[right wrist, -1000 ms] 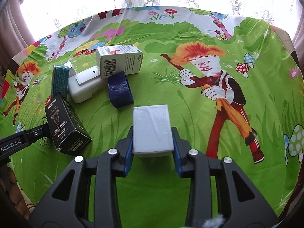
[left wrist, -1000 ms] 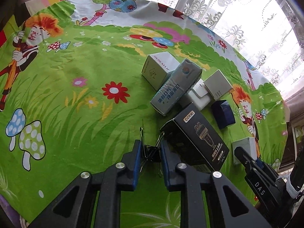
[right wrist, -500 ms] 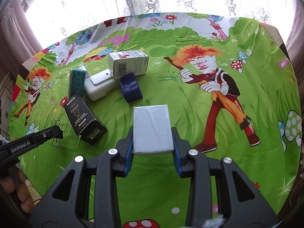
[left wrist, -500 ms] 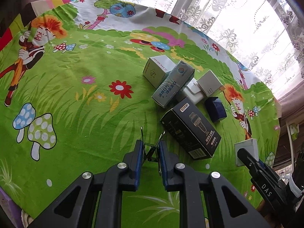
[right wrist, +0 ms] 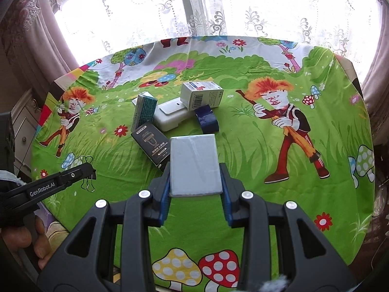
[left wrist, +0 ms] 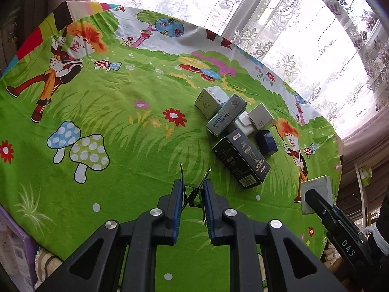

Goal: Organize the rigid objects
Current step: 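Carry the black clip and small white box over the purple box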

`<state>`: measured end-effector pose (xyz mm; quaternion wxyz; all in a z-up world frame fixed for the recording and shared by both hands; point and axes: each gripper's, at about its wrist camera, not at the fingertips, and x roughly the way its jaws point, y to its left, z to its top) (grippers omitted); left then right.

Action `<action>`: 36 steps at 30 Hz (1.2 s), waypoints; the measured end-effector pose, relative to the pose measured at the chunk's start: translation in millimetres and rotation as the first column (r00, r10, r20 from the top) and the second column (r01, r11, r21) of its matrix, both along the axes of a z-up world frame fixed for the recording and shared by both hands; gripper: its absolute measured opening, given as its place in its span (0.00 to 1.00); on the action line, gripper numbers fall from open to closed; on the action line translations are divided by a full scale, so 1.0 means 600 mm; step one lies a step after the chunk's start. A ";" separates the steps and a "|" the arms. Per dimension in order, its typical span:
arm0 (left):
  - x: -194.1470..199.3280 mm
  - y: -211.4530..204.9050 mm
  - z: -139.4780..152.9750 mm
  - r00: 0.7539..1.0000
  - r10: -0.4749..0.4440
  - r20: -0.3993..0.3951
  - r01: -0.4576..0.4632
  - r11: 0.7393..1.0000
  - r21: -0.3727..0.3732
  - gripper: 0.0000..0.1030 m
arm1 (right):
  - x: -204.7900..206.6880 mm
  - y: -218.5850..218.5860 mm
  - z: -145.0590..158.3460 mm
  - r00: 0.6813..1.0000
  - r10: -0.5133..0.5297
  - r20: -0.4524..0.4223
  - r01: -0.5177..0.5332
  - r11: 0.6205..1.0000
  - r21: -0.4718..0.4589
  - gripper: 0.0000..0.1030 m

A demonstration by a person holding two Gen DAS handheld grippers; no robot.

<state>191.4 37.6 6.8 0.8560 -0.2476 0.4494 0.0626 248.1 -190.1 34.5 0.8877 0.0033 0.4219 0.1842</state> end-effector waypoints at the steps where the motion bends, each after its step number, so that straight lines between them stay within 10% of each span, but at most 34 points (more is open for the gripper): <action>1: -0.008 0.004 0.001 1.000 0.005 0.002 -0.005 1.000 -0.003 0.18 | -0.006 0.006 0.004 1.000 0.010 0.002 -0.010 1.000 0.004 0.38; 21: -0.175 0.130 0.019 0.987 0.150 0.050 -0.147 0.988 -0.056 0.17 | -0.140 0.153 0.050 0.974 0.226 0.018 -0.226 0.974 0.002 0.38; 36: -0.378 0.322 -0.012 0.925 0.379 0.016 -0.377 0.924 -0.072 0.18 | -0.248 0.303 0.062 0.898 0.439 0.006 -0.439 0.898 -0.034 0.38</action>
